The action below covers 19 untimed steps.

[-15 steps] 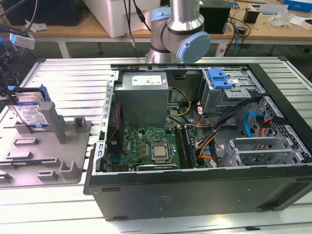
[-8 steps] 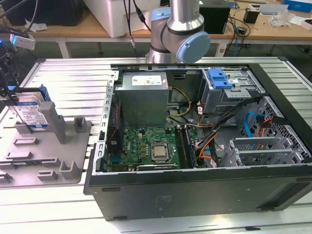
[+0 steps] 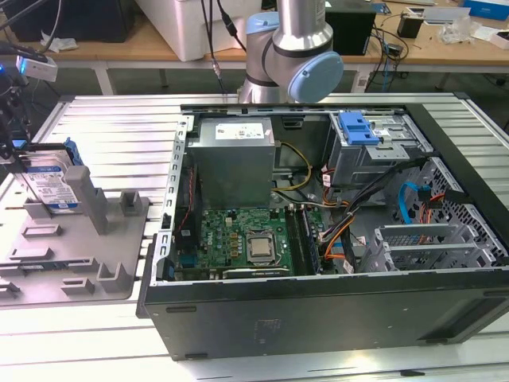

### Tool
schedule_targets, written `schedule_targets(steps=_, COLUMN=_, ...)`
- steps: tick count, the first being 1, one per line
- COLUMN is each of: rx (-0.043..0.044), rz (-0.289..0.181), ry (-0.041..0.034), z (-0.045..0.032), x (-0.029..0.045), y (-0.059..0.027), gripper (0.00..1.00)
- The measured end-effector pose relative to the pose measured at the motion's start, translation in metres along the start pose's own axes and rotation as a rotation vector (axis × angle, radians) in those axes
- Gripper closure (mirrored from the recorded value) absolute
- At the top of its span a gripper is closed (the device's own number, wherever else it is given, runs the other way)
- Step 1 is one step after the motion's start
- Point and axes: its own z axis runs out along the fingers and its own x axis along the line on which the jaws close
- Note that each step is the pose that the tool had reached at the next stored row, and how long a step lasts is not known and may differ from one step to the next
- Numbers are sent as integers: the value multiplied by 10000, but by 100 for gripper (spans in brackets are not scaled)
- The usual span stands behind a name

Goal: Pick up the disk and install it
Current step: 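Pick up the disk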

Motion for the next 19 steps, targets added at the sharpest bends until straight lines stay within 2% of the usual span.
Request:
schedule_targets(steps=7, rx=0, rz=0, ry=-1, z=1, x=0, y=0, gripper=51)
schedule_targets(steps=8, rx=0, rz=0, ry=1, z=1, x=0, y=0, gripper=52)
schedule_targets(steps=10, rx=0, rz=0, ry=0, z=1, x=0, y=0, gripper=63)
schedule_targets(steps=19, rx=0, rz=0, ry=0, z=4, x=0, y=0, gripper=63)
